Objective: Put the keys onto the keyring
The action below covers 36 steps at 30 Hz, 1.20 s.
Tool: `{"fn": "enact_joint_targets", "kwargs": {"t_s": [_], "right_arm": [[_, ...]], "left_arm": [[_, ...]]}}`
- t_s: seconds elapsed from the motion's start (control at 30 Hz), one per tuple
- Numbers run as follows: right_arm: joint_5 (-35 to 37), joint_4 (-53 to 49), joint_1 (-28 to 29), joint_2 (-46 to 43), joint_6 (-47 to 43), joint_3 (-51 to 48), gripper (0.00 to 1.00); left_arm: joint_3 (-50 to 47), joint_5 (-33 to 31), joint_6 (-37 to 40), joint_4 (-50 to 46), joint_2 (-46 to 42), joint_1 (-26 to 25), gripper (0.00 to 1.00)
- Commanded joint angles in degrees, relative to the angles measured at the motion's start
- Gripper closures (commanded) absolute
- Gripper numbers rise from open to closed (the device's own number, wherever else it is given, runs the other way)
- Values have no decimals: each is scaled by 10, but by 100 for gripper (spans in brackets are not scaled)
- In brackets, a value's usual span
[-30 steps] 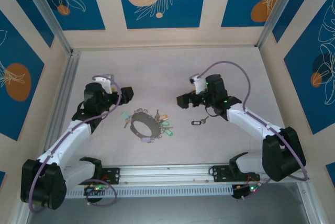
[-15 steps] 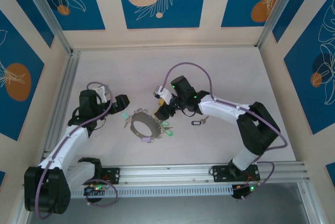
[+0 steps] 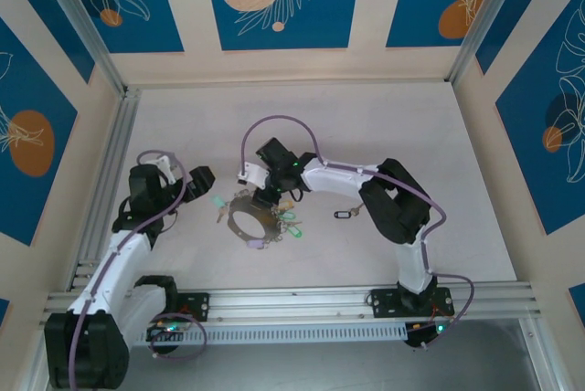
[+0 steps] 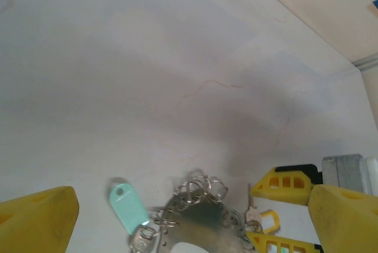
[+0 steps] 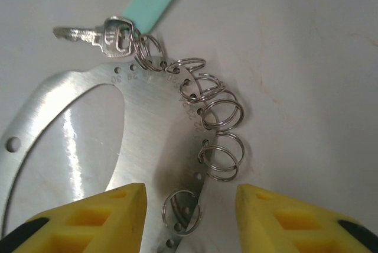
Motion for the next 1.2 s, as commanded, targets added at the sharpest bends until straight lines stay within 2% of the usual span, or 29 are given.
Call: {"fn": "enact_joint_targets", "kwargs": {"t_s": [0.0,0.3,0.7,0.9,1.17], "right_arm": [[22,-44,10,14,-38,26,60],[19,-65,19,26,-76,30,74],[28,-76,25,54,-98,51,80],[42,-87,30,67,-107,63,91],[39,-92,30,63,-115,59,96]], "left_arm": [[-12,-10,-10,8,-7,15,1],[-23,14,-21,44,18,24,1],[-22,28,-19,47,25,33,1],[-23,31,-18,49,34,35,1],[-22,33,-16,49,34,37,1]]}}
